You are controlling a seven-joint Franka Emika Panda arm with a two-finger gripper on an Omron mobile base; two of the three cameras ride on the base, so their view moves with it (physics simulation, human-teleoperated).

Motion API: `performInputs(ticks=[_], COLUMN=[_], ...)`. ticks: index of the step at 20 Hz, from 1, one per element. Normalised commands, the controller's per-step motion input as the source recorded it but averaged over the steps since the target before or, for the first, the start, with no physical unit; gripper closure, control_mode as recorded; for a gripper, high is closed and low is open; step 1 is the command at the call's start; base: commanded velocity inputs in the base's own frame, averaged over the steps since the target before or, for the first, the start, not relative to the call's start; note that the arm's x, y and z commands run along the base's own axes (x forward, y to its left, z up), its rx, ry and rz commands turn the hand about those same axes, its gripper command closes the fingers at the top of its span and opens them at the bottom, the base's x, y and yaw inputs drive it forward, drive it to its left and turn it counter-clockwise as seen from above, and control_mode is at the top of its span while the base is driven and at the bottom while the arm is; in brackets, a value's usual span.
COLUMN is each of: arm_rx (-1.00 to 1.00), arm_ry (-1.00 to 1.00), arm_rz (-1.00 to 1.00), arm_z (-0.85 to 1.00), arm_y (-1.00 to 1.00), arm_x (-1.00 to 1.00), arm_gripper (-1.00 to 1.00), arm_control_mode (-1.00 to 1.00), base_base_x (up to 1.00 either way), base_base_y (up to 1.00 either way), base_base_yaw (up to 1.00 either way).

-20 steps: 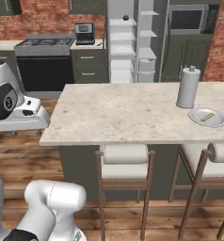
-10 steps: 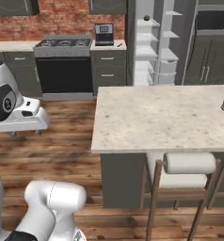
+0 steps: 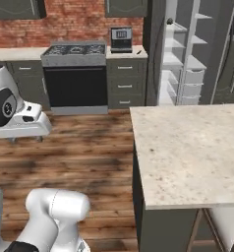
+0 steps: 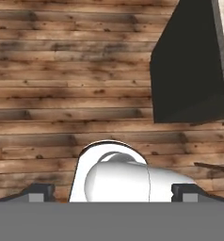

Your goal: Retrieve the butter from the fridge and place it on a plate on the dining table. Then retrieve the butter knife by the fridge and place it near the plate.

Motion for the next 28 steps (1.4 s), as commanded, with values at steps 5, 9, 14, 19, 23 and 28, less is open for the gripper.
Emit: performInputs(ticks=[5, 9, 14, 19, 23, 28], arm_rx=[0.0, 0.0, 0.0, 0.0, 0.0, 0.0], arm_ry=[0.0, 0.0, 0.0, 0.0, 0.0, 0.0], arm_rz=[0.0, 0.0, 0.0, 0.0, 0.0, 0.0], arm_z=[0.0, 0.0, 0.0, 0.0, 0.0, 0.0], arm_y=[0.0, 0.0, 0.0, 0.0, 0.0, 0.0], arm_x=[0.0, 0.0, 0.0, 0.0, 0.0, 0.0], arm_gripper=[-1.0, -1.0, -1.0, -1.0, -1.0, -1.0], arm_control_mode=[1.0, 1.0, 1.0, 1.0, 1.0, 1.0], base_base_x=[1.0, 1.0, 1.0, 1.0, 1.0, 1.0], base_base_y=[1.0, 0.91, 0.76, 0.92, 1.0, 1.0], base_base_yaw=[-0.27, -0.37, -0.49, -0.49, -0.42, -0.22])
